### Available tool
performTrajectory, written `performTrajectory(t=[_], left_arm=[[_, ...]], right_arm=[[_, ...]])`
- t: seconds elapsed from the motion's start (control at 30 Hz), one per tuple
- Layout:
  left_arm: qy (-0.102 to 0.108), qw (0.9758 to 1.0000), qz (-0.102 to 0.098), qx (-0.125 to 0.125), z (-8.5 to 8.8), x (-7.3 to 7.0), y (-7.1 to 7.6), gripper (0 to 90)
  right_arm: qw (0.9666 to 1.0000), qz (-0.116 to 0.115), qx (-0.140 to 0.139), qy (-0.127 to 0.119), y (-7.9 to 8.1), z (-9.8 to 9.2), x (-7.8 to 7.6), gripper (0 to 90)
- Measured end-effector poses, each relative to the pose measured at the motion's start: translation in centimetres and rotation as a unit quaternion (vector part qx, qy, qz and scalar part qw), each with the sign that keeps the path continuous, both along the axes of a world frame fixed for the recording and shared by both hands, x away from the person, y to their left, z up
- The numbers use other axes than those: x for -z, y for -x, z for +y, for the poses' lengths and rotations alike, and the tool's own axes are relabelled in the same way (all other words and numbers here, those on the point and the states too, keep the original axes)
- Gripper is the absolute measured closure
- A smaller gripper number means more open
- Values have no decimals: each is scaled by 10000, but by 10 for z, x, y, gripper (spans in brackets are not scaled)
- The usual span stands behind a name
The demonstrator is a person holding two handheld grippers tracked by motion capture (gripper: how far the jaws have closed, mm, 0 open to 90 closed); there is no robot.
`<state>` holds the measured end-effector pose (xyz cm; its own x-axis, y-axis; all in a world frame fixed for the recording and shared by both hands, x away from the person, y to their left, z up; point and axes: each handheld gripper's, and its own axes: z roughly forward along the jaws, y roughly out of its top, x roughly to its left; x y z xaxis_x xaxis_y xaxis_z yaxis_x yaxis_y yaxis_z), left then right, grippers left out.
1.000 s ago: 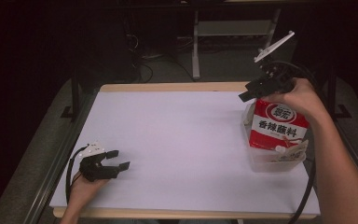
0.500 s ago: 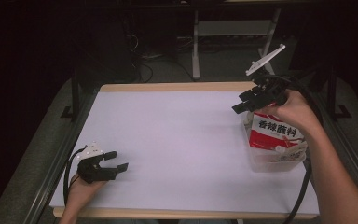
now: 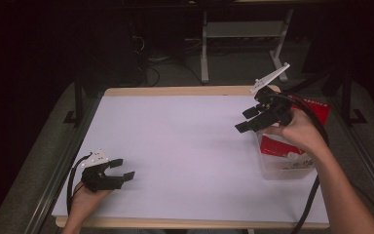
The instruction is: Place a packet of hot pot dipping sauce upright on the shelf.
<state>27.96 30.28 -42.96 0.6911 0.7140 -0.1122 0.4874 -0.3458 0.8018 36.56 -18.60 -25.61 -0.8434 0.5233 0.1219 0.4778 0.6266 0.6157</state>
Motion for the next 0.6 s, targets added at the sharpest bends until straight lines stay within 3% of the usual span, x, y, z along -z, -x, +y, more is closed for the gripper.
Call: performTrajectory(t=[0.6], left_arm=[[36,10000,-26,-19,1,-1,1,268]], right_arm=[[9996,86,-234,143,24,28,31,355]])
